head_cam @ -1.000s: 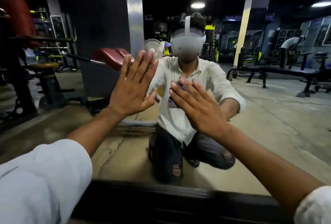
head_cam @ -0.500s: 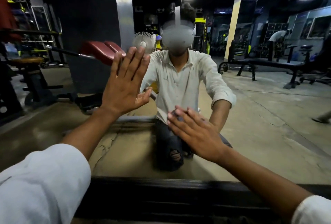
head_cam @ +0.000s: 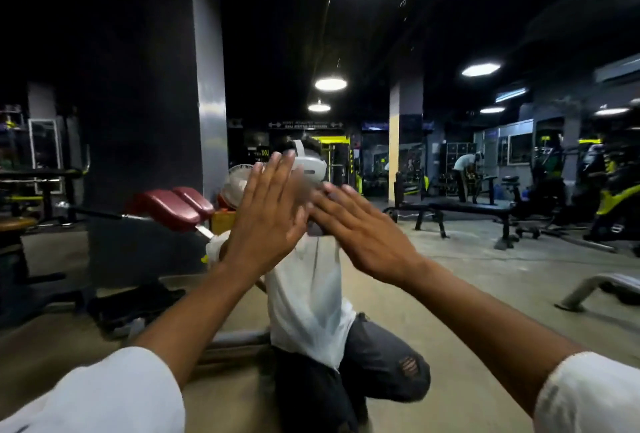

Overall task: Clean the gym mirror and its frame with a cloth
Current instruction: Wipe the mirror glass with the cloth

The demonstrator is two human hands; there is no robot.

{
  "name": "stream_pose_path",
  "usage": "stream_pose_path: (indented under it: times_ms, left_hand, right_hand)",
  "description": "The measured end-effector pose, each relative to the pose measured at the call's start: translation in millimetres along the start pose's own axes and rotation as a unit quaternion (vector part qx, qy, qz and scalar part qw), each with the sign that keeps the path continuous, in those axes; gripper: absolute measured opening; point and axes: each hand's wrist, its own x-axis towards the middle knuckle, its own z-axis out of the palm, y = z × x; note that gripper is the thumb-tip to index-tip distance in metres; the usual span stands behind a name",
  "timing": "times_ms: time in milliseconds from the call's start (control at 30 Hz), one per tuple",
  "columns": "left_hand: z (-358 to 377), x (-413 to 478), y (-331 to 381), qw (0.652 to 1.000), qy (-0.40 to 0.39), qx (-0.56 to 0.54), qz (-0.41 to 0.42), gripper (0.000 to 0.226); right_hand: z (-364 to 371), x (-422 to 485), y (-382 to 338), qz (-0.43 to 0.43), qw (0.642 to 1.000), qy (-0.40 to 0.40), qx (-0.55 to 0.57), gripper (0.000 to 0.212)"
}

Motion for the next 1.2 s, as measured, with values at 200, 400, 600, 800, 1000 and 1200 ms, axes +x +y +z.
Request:
stream_pose_path:
  times_ms: [200, 400, 600, 800, 1000, 1200]
  left_hand:
    - [18, 12, 6, 0.999, 0.008, 0.032, -0.003, 0.076]
    - [21, 10, 5, 0.997, 0.009, 0.05, 0.049, 0.078]
    - [21, -3, 12, 0.989, -0.044, 0.074, 0.121, 0.087]
    - [34, -48, 46, 0.992, -0.05, 0.087, 0.077, 0.088]
    - [43, -83, 70, 0.986, -0.077, 0.105, 0.106, 0.078]
    - [46, -92, 82, 0.992, -0.062, 0.098, 0.05, 0.08]
  right_hand:
    - [-38, 18, 92, 0.364, 0.911, 0.191, 0.045, 0.06]
    - [-9, 33, 36, 0.258, 0.95, 0.166, 0.064, 0.058]
    - [-24, -7, 91, 0.212, 0.963, 0.163, 0.032, 0.053]
    - [25, -90, 10, 0.287, 0.938, 0.168, 0.092, 0.063]
    - [37, -152, 2, 0.004, 0.997, 0.051, 0.057, 0.051]
    - [59, -163, -29, 0.117, 0.982, 0.089, 0.117, 0.053]
